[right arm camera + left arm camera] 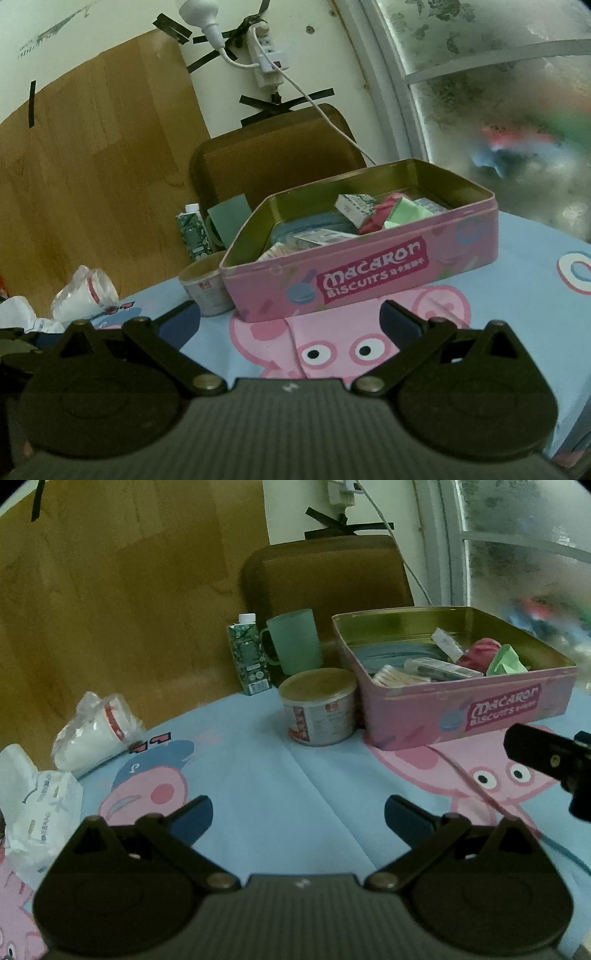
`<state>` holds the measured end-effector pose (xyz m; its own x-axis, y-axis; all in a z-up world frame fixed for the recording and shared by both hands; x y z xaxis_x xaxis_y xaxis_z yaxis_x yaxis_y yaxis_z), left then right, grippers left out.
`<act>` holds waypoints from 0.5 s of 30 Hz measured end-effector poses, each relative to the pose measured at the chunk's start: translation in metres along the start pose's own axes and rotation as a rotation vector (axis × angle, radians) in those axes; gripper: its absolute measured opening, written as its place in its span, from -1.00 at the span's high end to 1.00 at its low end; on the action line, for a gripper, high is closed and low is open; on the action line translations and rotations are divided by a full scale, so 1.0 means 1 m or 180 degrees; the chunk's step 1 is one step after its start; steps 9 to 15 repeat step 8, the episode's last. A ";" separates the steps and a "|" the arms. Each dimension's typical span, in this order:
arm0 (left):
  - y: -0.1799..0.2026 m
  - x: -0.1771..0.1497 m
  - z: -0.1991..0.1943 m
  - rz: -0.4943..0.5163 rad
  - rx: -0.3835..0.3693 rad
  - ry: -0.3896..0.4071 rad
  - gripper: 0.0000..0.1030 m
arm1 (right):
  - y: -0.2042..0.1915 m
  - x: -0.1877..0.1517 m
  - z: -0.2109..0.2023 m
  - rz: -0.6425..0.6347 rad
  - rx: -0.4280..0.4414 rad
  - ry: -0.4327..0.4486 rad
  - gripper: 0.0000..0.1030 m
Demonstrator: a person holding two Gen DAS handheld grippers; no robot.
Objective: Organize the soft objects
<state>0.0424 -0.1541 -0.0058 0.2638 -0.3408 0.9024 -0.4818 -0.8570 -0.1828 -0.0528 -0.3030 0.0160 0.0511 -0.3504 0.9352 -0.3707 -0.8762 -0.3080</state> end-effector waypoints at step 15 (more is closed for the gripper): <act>0.001 0.002 -0.001 -0.0054 -0.0158 0.0132 -0.99 | -0.002 0.000 0.001 -0.0071 0.0028 0.0010 -1.00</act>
Point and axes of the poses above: each gripper's, at about its wrist camera, not at the fingertips, and z roughly the way its jaws point, y to its right, x to its top, the point moved 7 cm from there along z, roughly the way its jaws point, and after that the axes turned 14 degrees about y, right-handed, at the moved point
